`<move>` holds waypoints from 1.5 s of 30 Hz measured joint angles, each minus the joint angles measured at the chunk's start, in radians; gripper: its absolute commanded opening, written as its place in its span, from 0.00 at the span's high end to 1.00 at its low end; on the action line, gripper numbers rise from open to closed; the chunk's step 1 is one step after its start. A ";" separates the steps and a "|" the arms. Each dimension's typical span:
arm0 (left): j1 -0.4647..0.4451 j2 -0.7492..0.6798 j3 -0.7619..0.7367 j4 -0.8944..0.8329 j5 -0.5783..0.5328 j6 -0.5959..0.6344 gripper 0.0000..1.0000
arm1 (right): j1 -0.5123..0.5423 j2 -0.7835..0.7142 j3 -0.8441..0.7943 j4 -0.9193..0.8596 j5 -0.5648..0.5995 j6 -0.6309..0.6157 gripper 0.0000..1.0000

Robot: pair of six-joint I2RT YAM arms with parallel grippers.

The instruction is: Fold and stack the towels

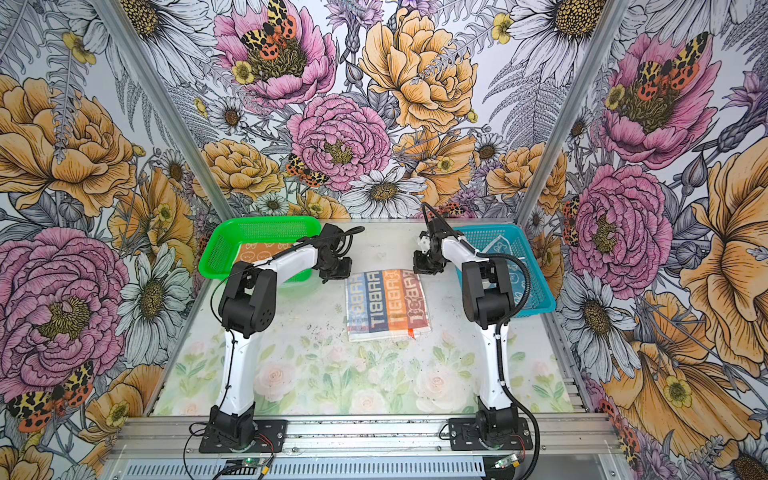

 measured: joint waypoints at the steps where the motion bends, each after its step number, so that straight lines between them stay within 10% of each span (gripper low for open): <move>1: 0.000 0.000 0.006 -0.005 0.003 0.000 1.00 | 0.000 0.000 0.000 0.000 0.000 0.000 1.00; 45: -0.031 -0.255 -0.168 0.037 0.013 0.022 1.00 | -0.032 -0.391 -0.354 0.010 -0.060 0.026 1.00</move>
